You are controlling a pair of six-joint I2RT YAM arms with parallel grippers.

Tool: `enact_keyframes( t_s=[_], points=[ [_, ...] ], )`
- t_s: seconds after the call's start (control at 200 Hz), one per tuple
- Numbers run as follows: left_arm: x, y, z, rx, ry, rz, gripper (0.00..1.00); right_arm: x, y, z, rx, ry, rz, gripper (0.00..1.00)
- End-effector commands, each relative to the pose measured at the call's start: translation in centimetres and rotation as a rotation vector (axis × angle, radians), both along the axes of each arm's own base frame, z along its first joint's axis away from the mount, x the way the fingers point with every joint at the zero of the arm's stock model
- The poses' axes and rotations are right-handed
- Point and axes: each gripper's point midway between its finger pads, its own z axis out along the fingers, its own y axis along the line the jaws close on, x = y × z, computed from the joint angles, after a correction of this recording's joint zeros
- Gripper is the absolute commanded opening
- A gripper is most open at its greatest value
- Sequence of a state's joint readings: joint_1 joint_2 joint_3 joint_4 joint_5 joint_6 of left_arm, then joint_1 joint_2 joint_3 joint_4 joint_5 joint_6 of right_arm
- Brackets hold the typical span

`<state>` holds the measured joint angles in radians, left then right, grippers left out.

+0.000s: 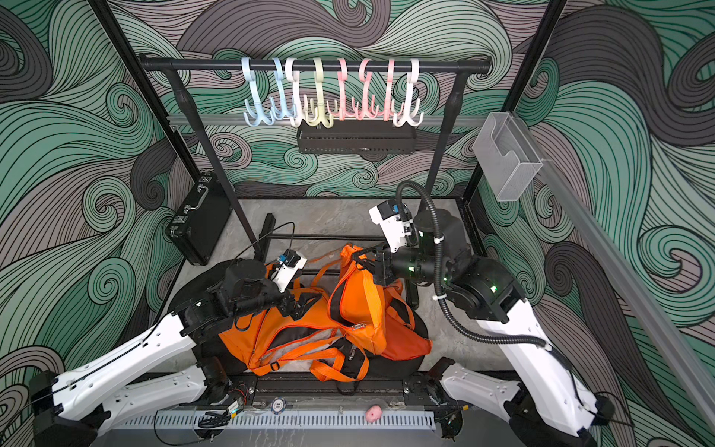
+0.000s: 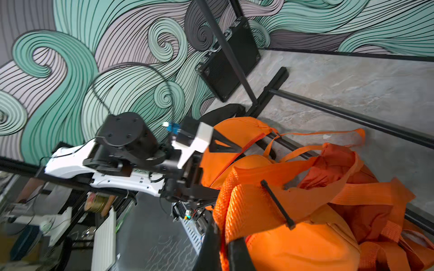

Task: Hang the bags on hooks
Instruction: Pick up the bag from the bag.

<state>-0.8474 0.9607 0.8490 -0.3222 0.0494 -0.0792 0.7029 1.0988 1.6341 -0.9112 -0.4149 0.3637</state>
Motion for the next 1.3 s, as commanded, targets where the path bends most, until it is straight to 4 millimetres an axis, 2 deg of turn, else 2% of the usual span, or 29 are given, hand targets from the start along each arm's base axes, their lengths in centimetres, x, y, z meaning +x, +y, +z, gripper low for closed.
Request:
enact_keyframes(
  t_s=[0.0, 0.145, 0.27, 0.365, 0.48, 0.575, 0.69, 0.755, 0.866, 0.941, 1.061, 1.186, 1.291],
  points=[
    [2.2, -0.4, 4.1, -0.037, -0.156, 0.051, 0.97, -2.8, 0.7, 3.9, 0.089, -0.055, 0.155, 0.0],
    [3.2, -1.5, 5.6, -0.087, -0.193, 0.059, 0.97, -4.5, 1.4, 6.8, 0.157, -0.062, 0.262, 0.0],
    [3.0, -3.8, 6.1, -0.166, -0.145, 0.004, 0.97, -4.8, 1.9, 6.9, 0.17, -0.042, 0.3, 0.0],
    [2.9, -5.0, 5.6, -0.194, -0.126, -0.015, 0.96, -5.1, 1.7, 7.2, 0.175, -0.05, 0.306, 0.0],
    [3.9, -4.4, 4.5, -0.144, -0.131, 0.053, 0.92, -5.4, 1.3, 7.5, 0.182, -0.064, 0.3, 0.0],
    [4.2, -2.7, 5.0, -0.119, -0.163, 0.119, 0.84, -5.4, 0.7, 7.3, 0.181, -0.067, 0.281, 0.0],
    [3.6, -1.0, 5.5, -0.147, -0.178, 0.162, 0.67, -5.1, 0.3, 6.3, 0.172, -0.049, 0.264, 0.0],
    [3.1, -0.8, 5.3, -0.173, -0.178, 0.15, 0.54, -5.0, 0.3, 5.9, 0.17, -0.04, 0.265, 0.0],
    [2.6, -0.4, 4.6, -0.18, -0.154, 0.149, 0.42, -4.9, 0.3, 5.4, 0.174, -0.037, 0.26, 0.0],
    [2.1, 0.3, 4.9, -0.174, -0.139, 0.159, 0.33, -4.6, -0.1, 4.8, 0.165, -0.036, 0.234, 0.0],
    [1.5, 2.3, 5.4, -0.156, -0.13, 0.214, 0.18, -2.8, -1.5, 2.3, 0.116, -0.019, 0.103, 0.0],
    [0.5, 5.0, 5.6, -0.105, -0.107, 0.264, 0.0, 0.9, -3.9, -2.7, 0.031, 0.063, -0.116, 0.0],
    [-0.4, 7.3, 5.7, -0.029, -0.082, 0.305, 0.0, 3.5, -6.0, -7.7, -0.048, 0.154, -0.279, 0.0]
  ],
)
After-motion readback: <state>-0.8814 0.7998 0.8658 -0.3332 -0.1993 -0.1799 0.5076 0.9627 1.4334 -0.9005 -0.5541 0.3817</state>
